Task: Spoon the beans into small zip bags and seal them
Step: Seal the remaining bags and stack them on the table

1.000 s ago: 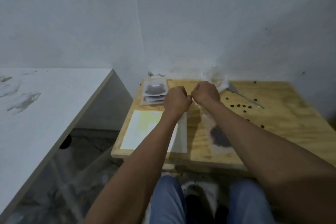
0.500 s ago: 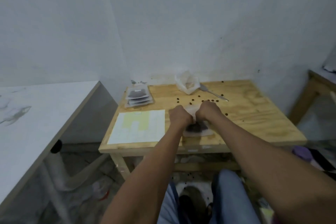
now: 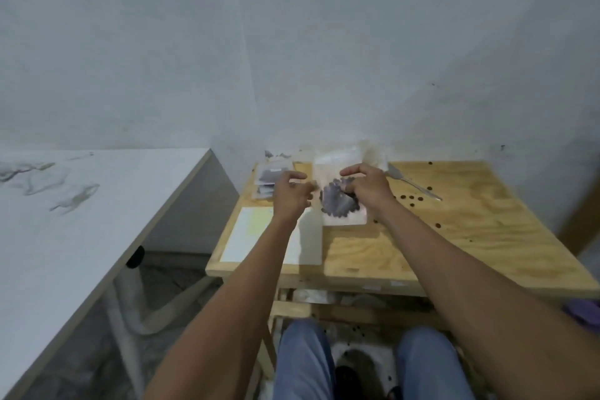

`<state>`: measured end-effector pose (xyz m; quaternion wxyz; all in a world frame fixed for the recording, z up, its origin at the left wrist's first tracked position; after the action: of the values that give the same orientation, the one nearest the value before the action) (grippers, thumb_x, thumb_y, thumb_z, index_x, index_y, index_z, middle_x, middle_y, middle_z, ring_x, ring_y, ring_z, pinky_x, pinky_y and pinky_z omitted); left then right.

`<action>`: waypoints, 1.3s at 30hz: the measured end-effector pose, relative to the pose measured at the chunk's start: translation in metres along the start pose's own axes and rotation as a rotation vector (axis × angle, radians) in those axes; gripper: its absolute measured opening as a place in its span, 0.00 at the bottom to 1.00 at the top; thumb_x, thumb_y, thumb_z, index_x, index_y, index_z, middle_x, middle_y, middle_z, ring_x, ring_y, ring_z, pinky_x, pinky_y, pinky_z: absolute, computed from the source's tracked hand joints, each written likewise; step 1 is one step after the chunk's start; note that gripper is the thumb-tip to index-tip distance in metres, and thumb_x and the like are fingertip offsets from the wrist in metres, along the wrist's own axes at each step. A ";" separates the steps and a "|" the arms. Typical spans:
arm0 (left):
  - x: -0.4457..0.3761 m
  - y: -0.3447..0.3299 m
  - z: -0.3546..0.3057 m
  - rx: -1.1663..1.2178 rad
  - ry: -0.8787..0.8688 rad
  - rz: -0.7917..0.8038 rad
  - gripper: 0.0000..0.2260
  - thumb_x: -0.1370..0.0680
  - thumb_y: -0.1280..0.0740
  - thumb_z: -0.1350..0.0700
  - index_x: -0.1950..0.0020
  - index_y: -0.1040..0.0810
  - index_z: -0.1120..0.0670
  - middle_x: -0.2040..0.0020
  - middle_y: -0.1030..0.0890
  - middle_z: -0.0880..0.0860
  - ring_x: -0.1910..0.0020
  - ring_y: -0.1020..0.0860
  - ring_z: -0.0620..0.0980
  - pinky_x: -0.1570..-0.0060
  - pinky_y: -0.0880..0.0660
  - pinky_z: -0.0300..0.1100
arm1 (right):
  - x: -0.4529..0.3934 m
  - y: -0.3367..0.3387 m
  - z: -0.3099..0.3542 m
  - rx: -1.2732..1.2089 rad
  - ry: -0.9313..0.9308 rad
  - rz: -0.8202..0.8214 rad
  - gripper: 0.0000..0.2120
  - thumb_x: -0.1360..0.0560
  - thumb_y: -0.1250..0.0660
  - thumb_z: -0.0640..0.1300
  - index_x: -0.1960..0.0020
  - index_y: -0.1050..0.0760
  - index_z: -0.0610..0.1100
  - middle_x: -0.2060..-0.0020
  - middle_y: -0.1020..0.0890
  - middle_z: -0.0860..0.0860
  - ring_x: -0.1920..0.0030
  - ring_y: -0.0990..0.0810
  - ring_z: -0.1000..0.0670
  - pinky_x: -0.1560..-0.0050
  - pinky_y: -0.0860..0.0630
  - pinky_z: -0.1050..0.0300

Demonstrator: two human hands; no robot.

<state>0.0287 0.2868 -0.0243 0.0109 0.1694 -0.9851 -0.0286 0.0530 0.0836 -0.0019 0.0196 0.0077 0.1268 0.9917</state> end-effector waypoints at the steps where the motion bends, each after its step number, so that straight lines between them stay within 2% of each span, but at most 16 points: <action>1: -0.005 0.018 0.002 -0.036 -0.029 -0.059 0.07 0.23 0.30 0.63 0.51 0.26 0.54 0.58 0.16 0.57 0.63 0.19 0.54 0.64 0.25 0.46 | -0.001 -0.005 0.006 -0.003 0.018 -0.018 0.14 0.28 0.31 0.30 0.54 0.17 0.49 0.45 0.17 0.48 0.54 0.18 0.47 0.63 0.26 0.58; 3: -0.012 0.054 0.006 -0.266 -0.112 -0.179 0.07 0.23 0.31 0.62 0.48 0.25 0.52 0.55 0.16 0.53 0.58 0.18 0.54 0.61 0.25 0.45 | -0.004 -0.015 0.014 -0.009 0.037 -0.033 0.14 0.27 0.33 0.30 0.50 0.17 0.47 0.44 0.19 0.49 0.60 0.21 0.50 0.67 0.29 0.58; 6: -0.009 0.090 0.023 -0.585 -0.148 -0.301 0.14 0.22 0.32 0.63 0.38 0.25 0.51 0.51 0.17 0.52 0.56 0.21 0.51 0.60 0.26 0.43 | -0.008 -0.027 0.019 -0.030 0.054 -0.024 0.15 0.26 0.34 0.29 0.47 0.18 0.46 0.45 0.20 0.48 0.61 0.23 0.52 0.68 0.30 0.59; 9: -0.008 0.097 0.045 -0.636 -0.111 -0.295 0.22 0.23 0.29 0.61 0.31 0.28 0.49 0.46 0.17 0.52 0.52 0.20 0.53 0.56 0.19 0.49 | -0.011 -0.039 0.018 -0.033 0.046 0.001 0.15 0.26 0.34 0.29 0.46 0.18 0.46 0.44 0.21 0.48 0.60 0.23 0.53 0.68 0.30 0.59; 11: -0.012 0.096 0.054 -0.650 -0.090 -0.307 0.24 0.24 0.28 0.61 0.29 0.29 0.49 0.45 0.17 0.52 0.51 0.19 0.54 0.55 0.19 0.49 | -0.014 -0.045 0.015 -0.032 0.036 0.019 0.16 0.26 0.35 0.29 0.45 0.18 0.45 0.43 0.22 0.47 0.61 0.23 0.53 0.69 0.30 0.60; 13: -0.017 0.092 0.055 -0.662 -0.076 -0.309 0.24 0.24 0.28 0.60 0.30 0.29 0.48 0.46 0.16 0.52 0.50 0.19 0.54 0.53 0.20 0.49 | -0.015 -0.047 0.014 -0.016 0.026 0.024 0.15 0.25 0.35 0.30 0.45 0.18 0.45 0.44 0.22 0.48 0.62 0.24 0.53 0.71 0.31 0.62; 16: -0.024 0.086 0.054 -0.732 -0.056 -0.326 0.24 0.24 0.27 0.58 0.30 0.28 0.48 0.46 0.16 0.53 0.47 0.19 0.57 0.47 0.20 0.53 | -0.017 -0.049 0.011 0.001 0.022 0.030 0.15 0.25 0.35 0.30 0.45 0.18 0.44 0.46 0.22 0.49 0.64 0.24 0.54 0.75 0.32 0.66; 19: -0.029 0.081 0.055 -0.763 -0.058 -0.344 0.23 0.25 0.28 0.59 0.31 0.28 0.49 0.47 0.17 0.55 0.48 0.19 0.59 0.47 0.20 0.55 | -0.018 -0.051 0.006 0.004 0.012 0.041 0.16 0.26 0.35 0.29 0.45 0.18 0.43 0.48 0.22 0.50 0.67 0.26 0.53 0.78 0.34 0.68; 24: -0.035 0.077 0.057 -0.731 -0.046 -0.346 0.21 0.23 0.29 0.62 0.33 0.28 0.50 0.48 0.17 0.57 0.50 0.18 0.59 0.49 0.19 0.54 | -0.022 -0.052 -0.002 0.004 -0.004 0.049 0.16 0.26 0.35 0.28 0.47 0.18 0.45 0.49 0.21 0.48 0.73 0.29 0.53 0.77 0.34 0.65; 27: -0.031 0.075 0.049 -0.669 -0.085 -0.355 0.17 0.22 0.30 0.63 0.36 0.29 0.52 0.49 0.18 0.57 0.53 0.19 0.57 0.53 0.19 0.50 | -0.024 -0.050 -0.004 0.008 0.006 0.047 0.16 0.26 0.35 0.27 0.47 0.18 0.45 0.50 0.21 0.49 0.71 0.28 0.53 0.78 0.34 0.66; 30: -0.022 0.066 0.022 -0.365 -0.236 -0.303 0.13 0.21 0.32 0.62 0.39 0.28 0.53 0.51 0.19 0.55 0.54 0.20 0.52 0.59 0.24 0.40 | -0.027 -0.048 -0.004 0.012 0.017 0.036 0.16 0.26 0.34 0.27 0.47 0.19 0.45 0.47 0.23 0.50 0.66 0.26 0.53 0.77 0.34 0.68; 32: -0.023 0.056 0.005 -0.135 -0.234 -0.245 0.14 0.23 0.30 0.63 0.40 0.29 0.54 0.54 0.18 0.57 0.55 0.19 0.50 0.58 0.23 0.40 | -0.028 -0.049 -0.006 0.018 0.017 0.031 0.16 0.25 0.34 0.28 0.46 0.19 0.45 0.46 0.23 0.50 0.64 0.26 0.54 0.76 0.34 0.68; 34: -0.026 0.039 -0.008 -0.031 -0.202 -0.166 0.17 0.25 0.28 0.64 0.40 0.29 0.55 0.57 0.17 0.55 0.55 0.18 0.50 0.53 0.21 0.44 | -0.027 -0.051 -0.005 0.014 0.020 0.030 0.15 0.26 0.35 0.29 0.47 0.18 0.46 0.47 0.22 0.50 0.62 0.24 0.54 0.72 0.32 0.65; 36: -0.025 0.020 -0.019 0.004 -0.195 -0.083 0.19 0.25 0.28 0.65 0.39 0.30 0.56 0.60 0.17 0.52 0.55 0.17 0.50 0.50 0.21 0.44 | -0.026 -0.053 -0.003 -0.025 0.029 0.030 0.15 0.27 0.36 0.31 0.51 0.18 0.49 0.50 0.19 0.49 0.59 0.22 0.52 0.67 0.30 0.62; 39: -0.019 0.003 -0.026 -0.031 -0.226 -0.059 0.20 0.26 0.29 0.67 0.38 0.31 0.56 0.60 0.16 0.53 0.57 0.16 0.49 0.54 0.22 0.40 | -0.023 -0.052 -0.001 -0.084 0.025 0.032 0.15 0.28 0.38 0.34 0.53 0.19 0.51 0.57 0.19 0.50 0.59 0.23 0.50 0.64 0.30 0.59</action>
<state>0.0462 0.2947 0.0014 -0.0984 0.1938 -0.9741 -0.0632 0.0782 0.1324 -0.0160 0.0026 -0.0034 0.0853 0.9963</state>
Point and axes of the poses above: each hand's wrist, its own x-axis away from the middle knuckle, its own y-axis out of the back of the hand, z = x × y, the point moved 9 cm from there along -x, towards the middle knuckle
